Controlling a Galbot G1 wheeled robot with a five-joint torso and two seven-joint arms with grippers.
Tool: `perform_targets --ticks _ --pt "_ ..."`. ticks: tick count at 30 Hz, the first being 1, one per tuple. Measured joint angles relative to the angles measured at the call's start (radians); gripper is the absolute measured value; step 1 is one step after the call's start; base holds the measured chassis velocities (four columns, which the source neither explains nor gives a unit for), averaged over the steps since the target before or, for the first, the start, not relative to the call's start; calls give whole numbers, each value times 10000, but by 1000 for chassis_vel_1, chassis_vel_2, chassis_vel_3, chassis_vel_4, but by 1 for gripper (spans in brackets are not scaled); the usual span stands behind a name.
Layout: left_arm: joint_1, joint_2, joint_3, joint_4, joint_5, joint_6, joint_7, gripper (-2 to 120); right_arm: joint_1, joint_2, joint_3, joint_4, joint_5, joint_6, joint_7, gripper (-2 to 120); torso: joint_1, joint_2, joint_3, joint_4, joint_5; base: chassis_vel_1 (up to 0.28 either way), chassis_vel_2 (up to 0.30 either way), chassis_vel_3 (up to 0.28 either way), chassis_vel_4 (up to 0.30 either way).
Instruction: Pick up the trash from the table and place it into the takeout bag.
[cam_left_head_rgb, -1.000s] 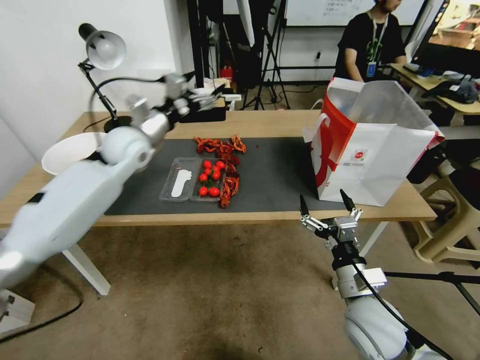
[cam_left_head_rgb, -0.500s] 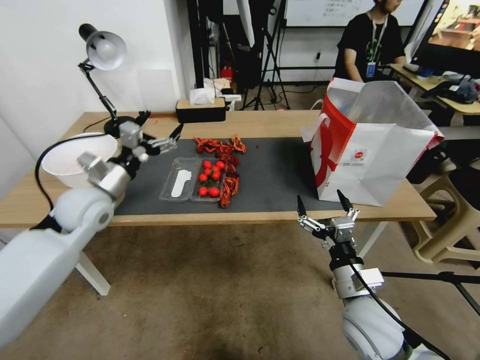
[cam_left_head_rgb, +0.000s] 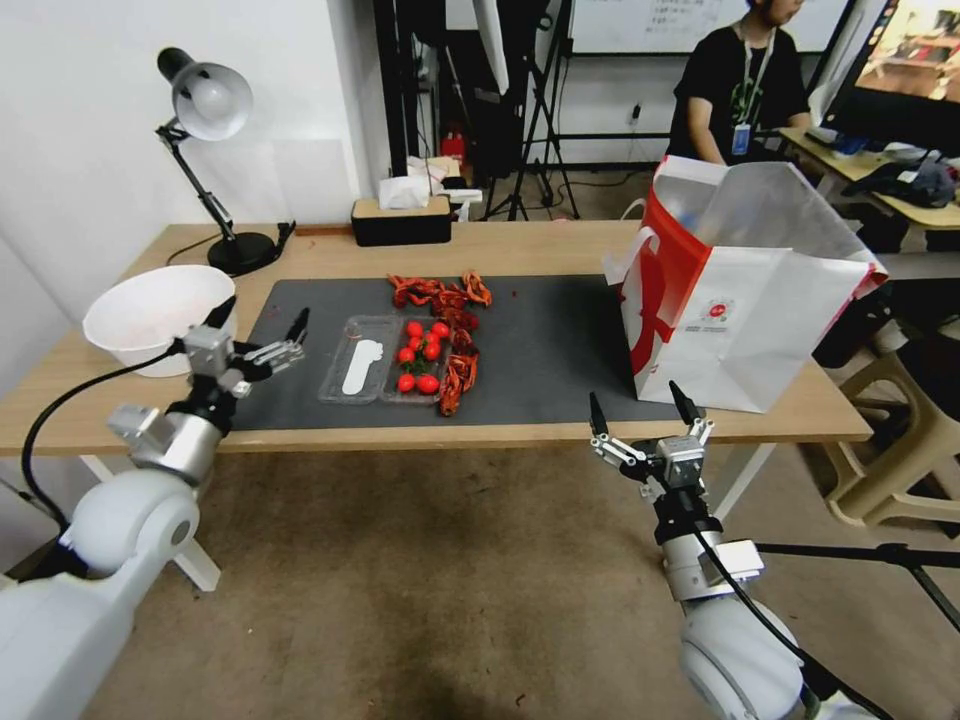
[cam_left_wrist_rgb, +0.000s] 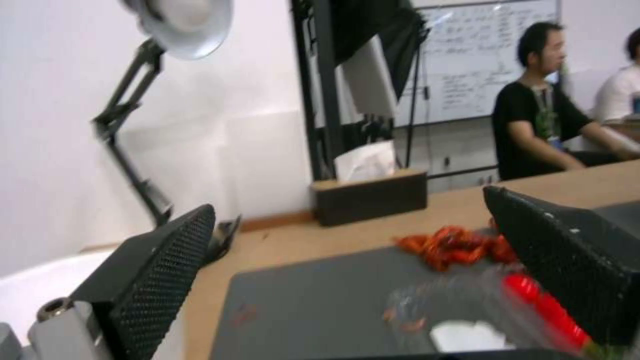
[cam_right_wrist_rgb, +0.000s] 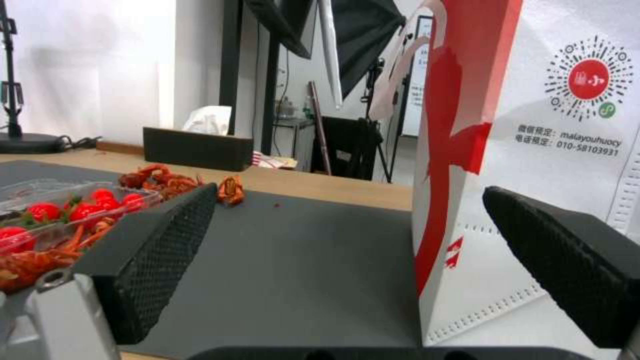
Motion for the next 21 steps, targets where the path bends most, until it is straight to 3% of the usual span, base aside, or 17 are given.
perform_targets --ticks 9,10,21 --pt "1220 -662 -643 -143 596 -388 -89 100 -164 134 0 18 -151 22 29 100 -1 0 0 0 3 0 0 0 0" --pt "1599 -965 -746 -155 876 -639 -147 100 -223 177 0 19 -199 23 52 100 -1 0 0 2 2 0 0 0 0" --pt "2234 -1751 -808 -112 1832 -1259 -287 100 -570 347 6 40 -423 46 172 100 -1 0 0 -1 2 0 0 0 0"
